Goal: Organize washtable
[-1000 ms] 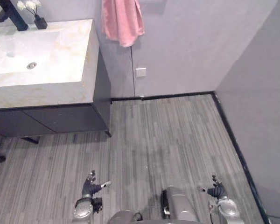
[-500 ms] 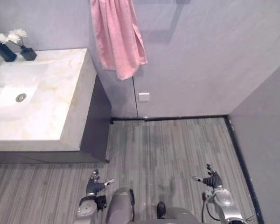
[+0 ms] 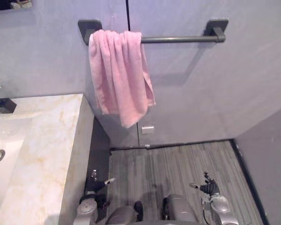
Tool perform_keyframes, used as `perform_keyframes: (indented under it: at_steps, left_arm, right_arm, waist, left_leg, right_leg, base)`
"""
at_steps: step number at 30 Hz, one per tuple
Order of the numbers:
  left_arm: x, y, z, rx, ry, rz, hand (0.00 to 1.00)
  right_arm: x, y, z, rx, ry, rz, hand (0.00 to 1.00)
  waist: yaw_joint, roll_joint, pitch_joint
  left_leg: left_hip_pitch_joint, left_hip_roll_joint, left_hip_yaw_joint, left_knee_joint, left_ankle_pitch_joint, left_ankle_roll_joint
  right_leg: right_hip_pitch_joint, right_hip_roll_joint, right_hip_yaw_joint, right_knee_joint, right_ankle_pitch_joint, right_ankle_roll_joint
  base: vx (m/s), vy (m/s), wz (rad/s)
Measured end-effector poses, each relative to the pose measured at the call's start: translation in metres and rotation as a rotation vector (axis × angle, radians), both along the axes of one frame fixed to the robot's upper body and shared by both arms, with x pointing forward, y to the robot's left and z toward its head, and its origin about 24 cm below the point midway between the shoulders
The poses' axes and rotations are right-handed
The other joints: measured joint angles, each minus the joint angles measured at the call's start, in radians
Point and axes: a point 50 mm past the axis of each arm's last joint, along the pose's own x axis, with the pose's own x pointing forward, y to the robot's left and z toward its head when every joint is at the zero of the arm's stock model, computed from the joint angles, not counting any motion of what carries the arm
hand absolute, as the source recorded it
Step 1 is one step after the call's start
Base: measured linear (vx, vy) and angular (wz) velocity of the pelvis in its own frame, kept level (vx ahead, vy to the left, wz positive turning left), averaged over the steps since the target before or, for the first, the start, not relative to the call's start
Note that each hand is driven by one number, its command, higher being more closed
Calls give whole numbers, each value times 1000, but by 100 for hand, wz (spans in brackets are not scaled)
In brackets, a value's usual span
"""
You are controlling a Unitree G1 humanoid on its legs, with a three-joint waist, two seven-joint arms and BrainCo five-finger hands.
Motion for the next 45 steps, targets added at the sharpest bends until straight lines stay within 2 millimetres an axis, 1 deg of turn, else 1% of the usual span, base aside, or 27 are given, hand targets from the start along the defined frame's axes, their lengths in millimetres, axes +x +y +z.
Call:
perform_keyframes:
  at_steps: [1,2,3,4,5,7,8,9,11,12,13,14,15,16,17,19,21,23,25,27,30,32,36,40,43,44,45]
  left_arm:
    - [-1,1,0,4,3,-1,0]
    - [-2,2,-1,7,7,0,0]
    - [-3,-2,-3,-8,18,4,0]
    - [-4,-3,-4,-11,20,7,0]
    - [-9,-4,-6,-19,31,18,0]
    - [-8,-10,-7,-37,29,20,0]
    - [-8,-14,-8,-50,29,22,0]
    - [-8,-17,-8,-61,29,22,0]
    - [-6,-21,-8,-70,24,18,0]
    - [-6,-21,-8,-69,24,18,0]
    - [-3,-20,-7,-66,15,16,0]
    - [-2,-21,-6,-65,13,17,0]
    - [-1,-21,-6,-65,12,18,0]
    - [-1,-19,-6,-53,13,28,0]
    - [1,-17,-3,-52,-3,35,0]
    - [6,-14,2,-48,-34,36,0]
    - [9,-13,6,-43,-56,28,0]
    - [13,-15,16,-46,-113,24,0]
    - [21,-15,33,-40,-203,17,0]
    - [34,-16,63,-26,-354,8,0]
    - [46,-16,90,11,-487,2,0]
    - [52,-16,99,37,-531,-2,0]
    - [56,-17,104,72,-551,-26,0]
    - [64,-15,112,126,-575,-77,0]
    - [68,-18,116,143,-586,-116,0]
    - [70,-21,117,153,-590,-140,100]
    - [71,-24,117,161,-592,-166,100]
  right_arm:
    - [-3,1,-1,3,6,-3,0]
    - [-8,0,-3,3,20,-8,0]
    - [-12,-3,-5,-3,40,-15,0]
    - [-13,-2,-6,0,44,-15,0]
    - [-12,2,-6,10,38,-14,0]
    - [-14,5,-7,22,37,-18,0]
    - [-17,6,-8,28,43,-23,0]
    - [-19,6,-9,33,46,-32,0]
    - [-16,3,-7,28,33,-45,0]
    - [-14,2,-6,27,27,-49,0]
    - [-12,-1,-5,23,20,-57,0]
    - [-14,-5,-5,17,22,-72,0]
    - [-16,-8,-5,9,26,-76,0]
    - [-19,-9,-7,8,45,-79,0]
    - [-21,-9,-7,8,49,-80,0]
    - [-25,-10,-8,6,58,-84,0]
    - [-25,-10,-9,7,59,-83,0]
    - [-24,-9,-9,8,57,-81,0]
    - [-26,-10,-9,6,61,-83,0]
    - [-28,-10,-9,2,64,-88,0]
    - [-30,-10,-10,-5,66,-93,0]
    - [-30,-10,-10,-5,68,-90,0]
    - [-33,-9,-11,-4,75,-85,0]
    - [-30,-5,-11,1,77,-43,0]
    - [-30,-1,-12,6,82,-18,0]
    - [-30,-1,-12,3,83,-11,0]
    - [-29,-1,-12,2,82,-8,0]
  waist:
    - [0,-12,-6]
    - [0,-27,-14]
    - [-7,-6,-15]
    - [-4,0,-21]
    - [0,5,-22]
    - [-5,9,-19]
    - [1,11,-18]
    - [5,11,-18]
    - [8,13,-19]
    - [8,15,-19]
    - [7,18,-18]
    - [6,32,-24]
    - [5,46,-25]
    - [6,48,-20]
    - [6,41,-26]
    - [6,32,-30]
    - [5,32,-30]
    - [3,30,-32]
    - [3,27,-34]
    - [4,30,-44]
    - [1,36,-56]
    - [1,36,-56]
    - [0,35,-58]
    - [-1,32,-62]
    - [-5,31,-63]
    - [-12,31,-65]
    - [-21,30,-68]
  left_leg:
    - [11,-3,0,2,-18,-28]
    - [22,-8,-11,19,-50,-42]
    - [30,14,-29,46,-80,-56]
    - [28,26,-30,59,-84,-63]
    - [10,45,-21,129,-97,-85]
    - [-57,74,-10,327,-107,-120]
    - [-99,111,32,451,-116,-131]
    - [-115,146,71,485,-118,-128]
    - [-143,174,93,433,-118,-128]
    - [-151,174,88,400,-118,-128]
    - [-161,166,77,289,-106,-140]
    - [-157,164,54,173,-53,-163]
    - [-156,167,43,125,1,-161]
    - [-146,161,35,119,43,-154]
    - [-134,141,33,101,42,-153]
    - [-121,112,35,68,52,-138]
    - [-113,98,35,49,57,-130]
    - [-98,89,33,23,64,-119]
    - [-85,82,29,7,67,-115]
    - [-76,79,28,-15,72,-112]
    - [-67,78,28,-44,85,-104]
    - [-49,74,30,-76,99,-105]
    - [-26,71,31,-112,120,-102]
    - [-1,74,33,-175,163,-101]
    - [19,73,37,-215,192,-98]
    - [27,73,38,-235,205,-98]
    - [33,73,38,-257,219,-96]
  right_leg:
    - [10,4,8,-150,89,-20]
    - [11,2,20,-198,242,-54]
    - [22,12,-2,-175,222,-63]
    - [32,19,-6,-177,212,-72]
    - [58,27,-19,-190,187,-82]
    - [105,35,-42,-199,157,-102]
    - [157,42,-56,-215,140,-115]
    - [197,42,-65,-226,129,-122]
    - [235,33,-66,-246,126,-124]
    - [238,29,-64,-250,126,-124]
    - [246,14,-61,-255,122,-116]
    - [248,12,-62,-252,111,-98]
    - [250,19,-62,-249,104,-89]
    - [257,8,-48,-231,87,-70]
    - [261,-11,-48,-233,77,-56]
    - [261,-37,-48,-239,69,-43]
    - [263,-44,-48,-256,73,-35]
    - [280,-51,-52,-283,81,-25]
    - [296,-51,-57,-301,83,-23]
    - [309,-50,-58,-329,97,-23]
    - [334,-44,-59,-382,125,-23]
    - [344,-44,-56,-401,136,-23]
    - [351,-44,-55,-408,144,-26]
    - [349,-37,-47,-431,175,-30]
    - [349,-36,-36,-437,187,-27]
    - [349,-37,-33,-442,193,-23]
    - [349,-36,-30,-451,199,-19]
  base:
    - [367,-80,43]
    - [383,-119,50]
    - [378,-131,35]
    - [368,-155,22]
    - [312,-177,20]
    - [317,-193,32]
    - [283,-138,28]
    - [317,-133,21]
    - [214,-42,5]
    - [170,40,-6]
    - [125,63,-2]
    - [150,111,0]
    - [146,152,-3]
    - [168,187,2]
    - [123,160,4]
    - [78,116,11]
    - [39,82,5]
    - [51,59,5]
    - [56,5,6]
    - [46,-1,1]
    - [56,10,-2]
    - [0,3,-2]
    - [-13,-1,0]
    - [-100,0,-5]
    - [-122,4,-8]
    - [-130,1,-4]
    - [-128,1,-3]
